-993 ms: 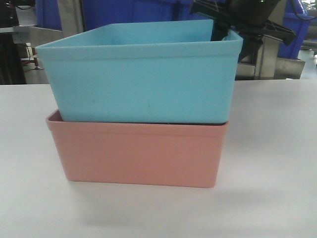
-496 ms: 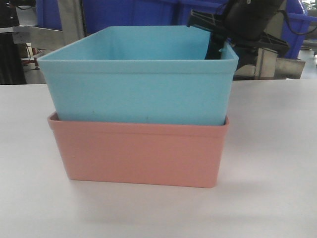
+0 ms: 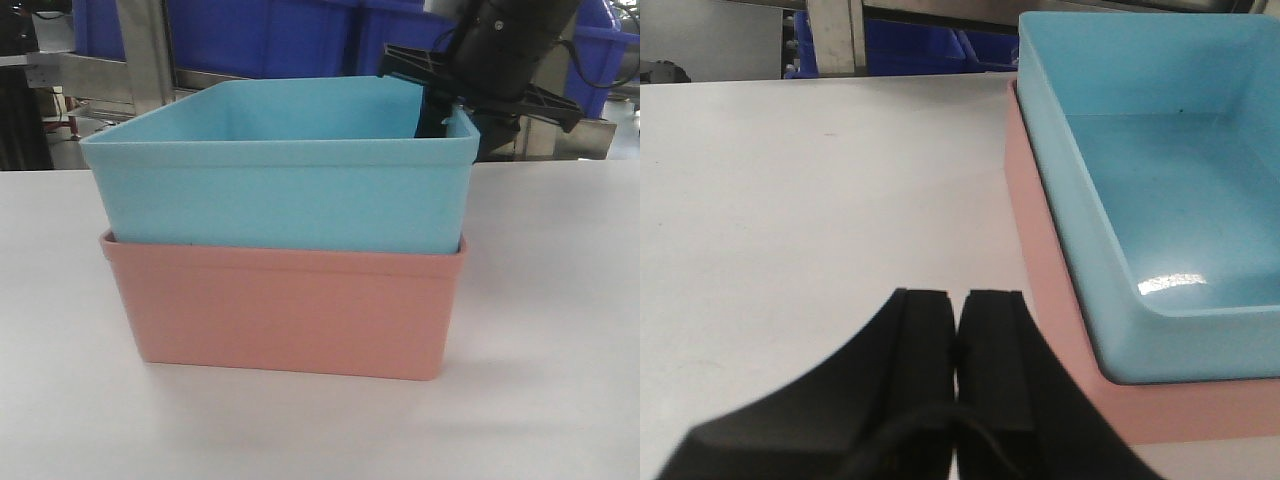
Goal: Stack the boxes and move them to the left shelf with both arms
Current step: 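Lower the light-blue bin into the pink bin and open right gripper, then lower both grippers onto opposite rims of the stacked bins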
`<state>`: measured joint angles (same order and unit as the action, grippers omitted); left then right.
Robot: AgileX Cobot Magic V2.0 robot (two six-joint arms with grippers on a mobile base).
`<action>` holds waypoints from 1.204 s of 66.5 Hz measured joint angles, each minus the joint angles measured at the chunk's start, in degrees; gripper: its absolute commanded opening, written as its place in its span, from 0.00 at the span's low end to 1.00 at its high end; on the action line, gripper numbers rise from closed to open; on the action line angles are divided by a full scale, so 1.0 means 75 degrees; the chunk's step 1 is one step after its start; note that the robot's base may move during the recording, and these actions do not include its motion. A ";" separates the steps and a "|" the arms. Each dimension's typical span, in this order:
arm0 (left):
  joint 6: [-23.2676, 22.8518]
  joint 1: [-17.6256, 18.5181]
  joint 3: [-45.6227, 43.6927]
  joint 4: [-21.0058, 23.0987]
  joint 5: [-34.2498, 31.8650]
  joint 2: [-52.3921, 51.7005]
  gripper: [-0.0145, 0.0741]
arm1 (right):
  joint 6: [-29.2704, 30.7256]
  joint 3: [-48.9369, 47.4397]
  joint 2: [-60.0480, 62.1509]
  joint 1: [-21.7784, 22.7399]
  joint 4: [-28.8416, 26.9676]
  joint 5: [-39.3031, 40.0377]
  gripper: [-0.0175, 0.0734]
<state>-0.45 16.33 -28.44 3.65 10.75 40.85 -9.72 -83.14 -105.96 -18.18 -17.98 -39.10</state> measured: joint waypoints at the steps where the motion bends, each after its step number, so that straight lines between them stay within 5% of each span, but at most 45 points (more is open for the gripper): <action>1: 0.0000 0.0000 0.0000 0.0000 0.0000 0.0000 0.15 | 0.0000 0.0000 0.0000 0.0000 -0.0001 0.0000 0.65; 11: 0.0000 0.0000 0.0000 0.0000 0.0000 0.0000 0.15 | 0.0015 0.0000 0.0000 0.0000 -0.0015 -0.0067 0.87; 26: 0.0000 0.0000 0.0000 0.0000 0.0000 0.0000 0.21 | 0.0015 -0.0014 0.0083 0.0014 0.0044 -0.0243 0.85; 49: 0.0000 0.0000 -0.1214 0.0000 0.0719 0.0779 0.71 | 0.0064 -0.0014 0.0574 0.0014 0.0261 -0.0279 0.85; 80: 0.0000 0.0000 -0.5211 0.0334 0.3600 0.4793 0.73 | 0.0116 -0.0203 0.0605 -0.0002 0.0308 -0.0622 0.85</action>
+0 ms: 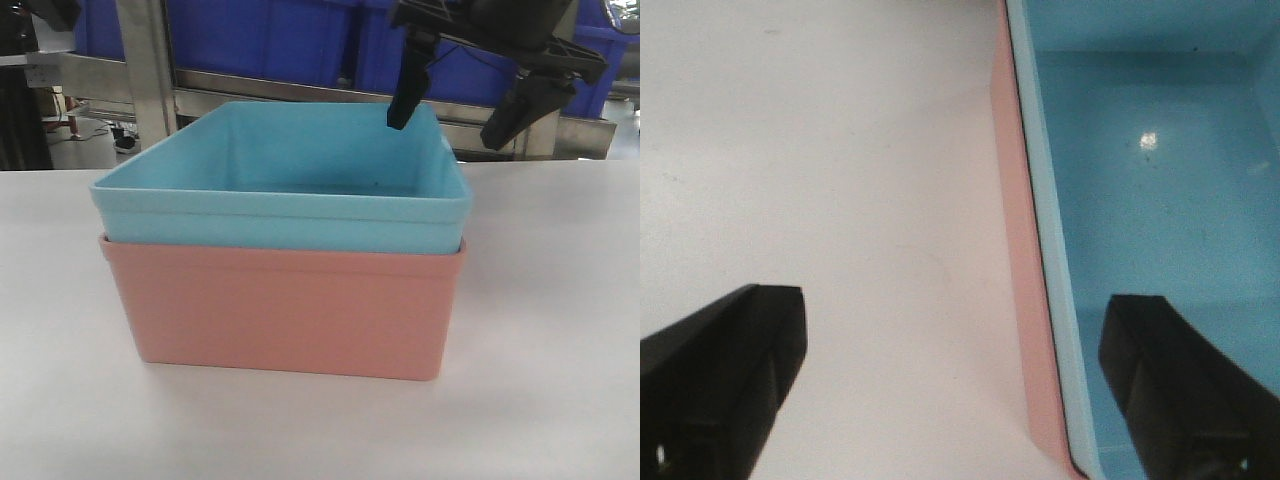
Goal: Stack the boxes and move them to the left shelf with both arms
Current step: 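Lower both grippers onto opposite rims of the stacked bins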
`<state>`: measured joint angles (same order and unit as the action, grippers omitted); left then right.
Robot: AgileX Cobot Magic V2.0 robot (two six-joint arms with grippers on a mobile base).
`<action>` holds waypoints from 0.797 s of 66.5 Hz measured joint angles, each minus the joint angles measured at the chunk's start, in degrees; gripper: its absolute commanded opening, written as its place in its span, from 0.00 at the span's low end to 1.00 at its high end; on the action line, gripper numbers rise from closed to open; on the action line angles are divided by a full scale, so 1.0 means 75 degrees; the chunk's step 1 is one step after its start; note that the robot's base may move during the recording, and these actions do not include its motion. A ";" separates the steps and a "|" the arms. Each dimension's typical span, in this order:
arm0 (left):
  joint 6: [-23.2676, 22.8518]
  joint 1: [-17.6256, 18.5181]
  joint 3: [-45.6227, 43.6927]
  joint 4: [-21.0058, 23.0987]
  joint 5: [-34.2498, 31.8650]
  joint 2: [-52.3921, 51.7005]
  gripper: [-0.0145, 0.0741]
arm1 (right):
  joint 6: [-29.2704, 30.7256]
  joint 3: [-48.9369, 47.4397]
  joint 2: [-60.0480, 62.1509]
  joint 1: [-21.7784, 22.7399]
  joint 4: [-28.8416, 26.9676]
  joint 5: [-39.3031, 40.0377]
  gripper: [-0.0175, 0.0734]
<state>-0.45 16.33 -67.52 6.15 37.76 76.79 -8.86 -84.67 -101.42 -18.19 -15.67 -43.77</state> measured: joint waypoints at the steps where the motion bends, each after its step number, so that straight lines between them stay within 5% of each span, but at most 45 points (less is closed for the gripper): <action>1: 0.0000 0.0000 -0.0120 0.0028 0.0053 0.0183 0.73 | 0.0000 -0.0014 0.0000 -0.0001 0.0000 -0.0004 0.85; 27: 0.0000 0.0483 -0.2564 0.0065 0.0942 0.2782 0.73 | -0.0482 -0.0123 -0.0092 -0.0388 0.0644 -0.0073 0.79; 53: 0.0000 0.0655 -0.2911 0.0031 0.1007 0.4350 0.73 | -0.0510 -0.0135 -0.0734 -0.0422 0.0738 -0.0162 0.79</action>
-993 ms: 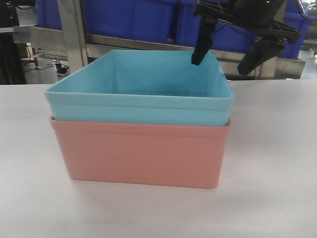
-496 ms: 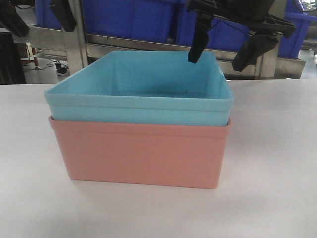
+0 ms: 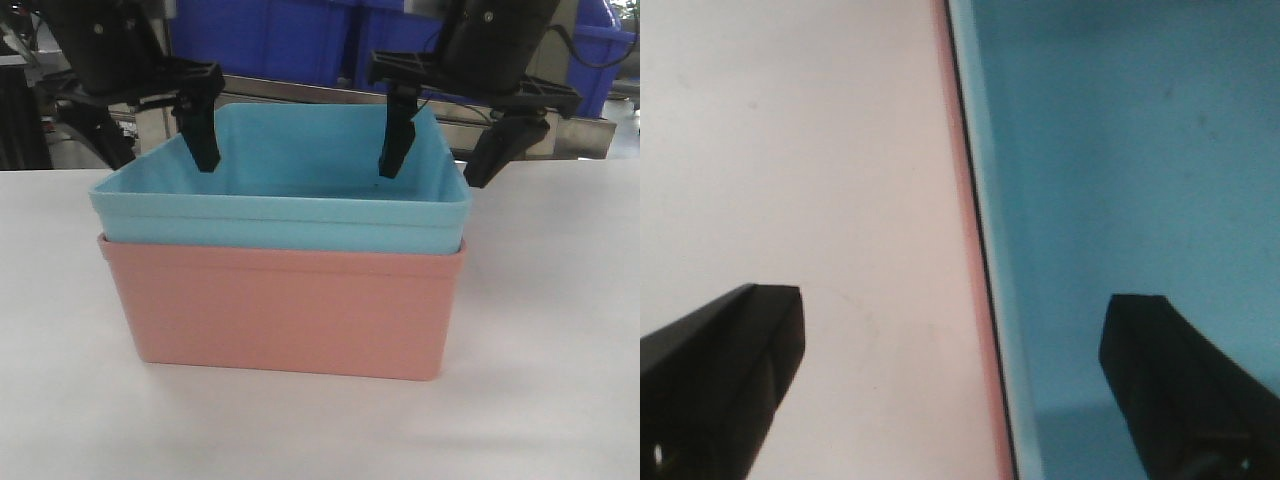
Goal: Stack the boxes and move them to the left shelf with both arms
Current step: 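Lower both grippers onto opposite rims of the stacked bins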
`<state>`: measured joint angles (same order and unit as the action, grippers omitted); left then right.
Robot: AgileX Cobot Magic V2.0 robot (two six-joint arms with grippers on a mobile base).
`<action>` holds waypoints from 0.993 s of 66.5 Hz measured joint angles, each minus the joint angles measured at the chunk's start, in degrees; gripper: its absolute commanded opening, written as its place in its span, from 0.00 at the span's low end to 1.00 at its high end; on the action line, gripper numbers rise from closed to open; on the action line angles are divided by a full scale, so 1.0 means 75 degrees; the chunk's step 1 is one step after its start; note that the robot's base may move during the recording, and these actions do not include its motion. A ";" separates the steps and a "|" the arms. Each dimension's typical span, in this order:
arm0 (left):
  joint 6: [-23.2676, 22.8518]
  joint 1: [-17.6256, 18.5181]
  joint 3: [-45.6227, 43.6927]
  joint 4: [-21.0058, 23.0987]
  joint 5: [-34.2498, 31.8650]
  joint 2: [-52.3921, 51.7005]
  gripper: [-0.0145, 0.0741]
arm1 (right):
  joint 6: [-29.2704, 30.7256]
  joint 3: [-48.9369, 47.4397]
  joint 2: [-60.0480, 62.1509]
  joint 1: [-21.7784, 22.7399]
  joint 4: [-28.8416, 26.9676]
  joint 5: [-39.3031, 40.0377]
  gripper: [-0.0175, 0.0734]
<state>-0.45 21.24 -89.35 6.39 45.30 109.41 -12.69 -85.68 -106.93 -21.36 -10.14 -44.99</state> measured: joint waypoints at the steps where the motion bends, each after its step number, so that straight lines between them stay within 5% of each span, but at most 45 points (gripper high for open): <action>1: 0.0000 0.0000 0.0000 0.0000 0.0000 0.0045 0.73 | 0.0000 0.0000 -0.0041 0.0000 0.0000 0.0000 0.79; 40: 0.0000 0.0018 -0.0111 0.0260 -0.0188 0.0811 0.72 | -0.0018 -0.0036 -0.0770 0.0000 0.0017 0.0197 0.79; 50: 0.0000 0.0018 -0.0144 0.0306 -0.0188 0.0858 0.60 | -0.0018 -0.0036 -0.0781 0.0000 0.0017 0.0228 0.61; 63: -0.0014 0.0066 -0.0171 0.0549 -0.0262 0.0874 0.34 | -0.0033 -0.0036 -0.0781 0.0000 0.0017 0.0232 0.26; 66: -0.0028 0.0085 -0.0171 0.0581 -0.0298 0.0874 0.27 | 0.0004 -0.0036 -0.0786 0.0000 0.0017 0.0246 0.24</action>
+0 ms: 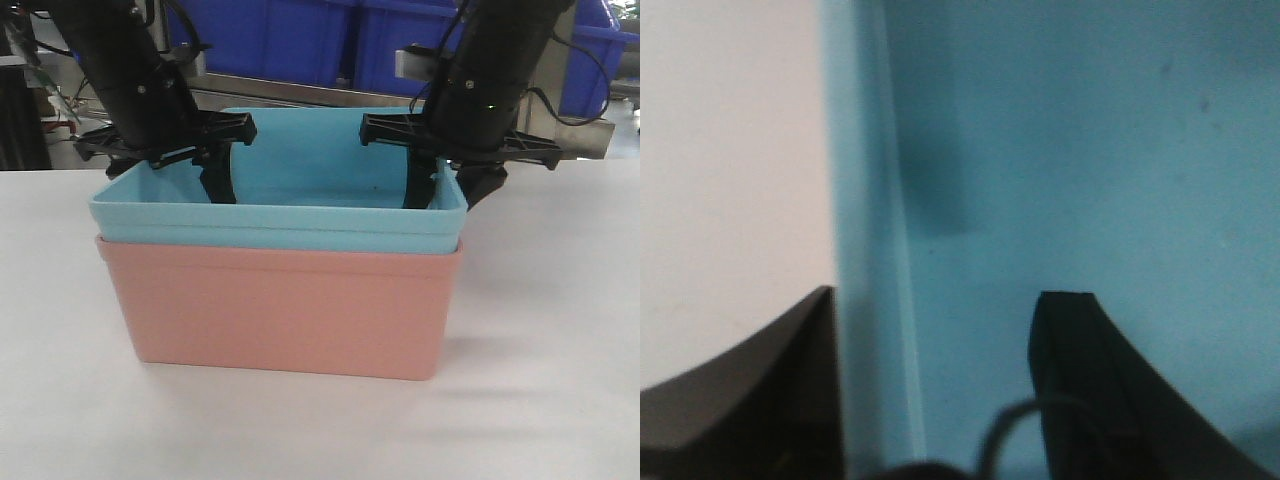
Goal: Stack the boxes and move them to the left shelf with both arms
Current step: 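Lower both grippers onto opposite rims of the stacked bins, then grip the stacked bins with both grippers and lift them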
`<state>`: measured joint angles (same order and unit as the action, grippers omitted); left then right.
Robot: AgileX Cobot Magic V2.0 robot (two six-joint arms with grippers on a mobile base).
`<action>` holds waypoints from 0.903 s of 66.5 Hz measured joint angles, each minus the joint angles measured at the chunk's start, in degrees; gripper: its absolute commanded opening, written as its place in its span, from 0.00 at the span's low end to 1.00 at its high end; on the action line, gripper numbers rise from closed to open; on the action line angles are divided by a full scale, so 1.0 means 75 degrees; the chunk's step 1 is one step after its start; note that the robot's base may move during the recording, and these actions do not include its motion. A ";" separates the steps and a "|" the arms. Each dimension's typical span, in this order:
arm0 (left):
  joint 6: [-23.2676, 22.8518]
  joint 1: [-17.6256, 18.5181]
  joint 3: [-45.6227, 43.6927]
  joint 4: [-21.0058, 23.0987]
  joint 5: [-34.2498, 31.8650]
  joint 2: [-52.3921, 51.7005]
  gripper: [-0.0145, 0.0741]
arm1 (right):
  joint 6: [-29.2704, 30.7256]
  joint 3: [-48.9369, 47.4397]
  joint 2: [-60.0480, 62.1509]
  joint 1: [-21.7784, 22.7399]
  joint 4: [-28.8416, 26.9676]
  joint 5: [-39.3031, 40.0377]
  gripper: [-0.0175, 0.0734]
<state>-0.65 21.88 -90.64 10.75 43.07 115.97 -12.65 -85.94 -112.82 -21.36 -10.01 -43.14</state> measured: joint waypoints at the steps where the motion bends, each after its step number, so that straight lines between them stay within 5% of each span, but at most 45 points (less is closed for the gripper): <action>1: -0.0023 0.0000 0.0000 0.0000 -0.0001 0.0000 0.25 | 0.0000 0.0000 0.0000 0.0000 -0.0014 0.0000 0.25; 6: -0.0285 0.0000 0.0000 -0.0107 -0.0057 0.0015 0.14 | -0.0023 0.0000 0.0000 -0.0031 -0.0068 -0.0037 0.25; 33: -0.1249 -0.0029 -0.0014 -0.0278 0.0034 -0.0101 0.16 | -0.0177 -0.0001 0.0083 -0.0113 -0.0060 -0.0310 0.25; 60: -0.2737 0.0033 0.0046 -0.0691 0.0788 -0.1758 0.16 | -0.0742 0.0032 0.1709 -0.0251 0.0560 -0.0576 0.25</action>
<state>-21.18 22.13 -90.30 5.56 48.98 102.78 -18.22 -85.71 -100.00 -23.24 -5.81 -47.46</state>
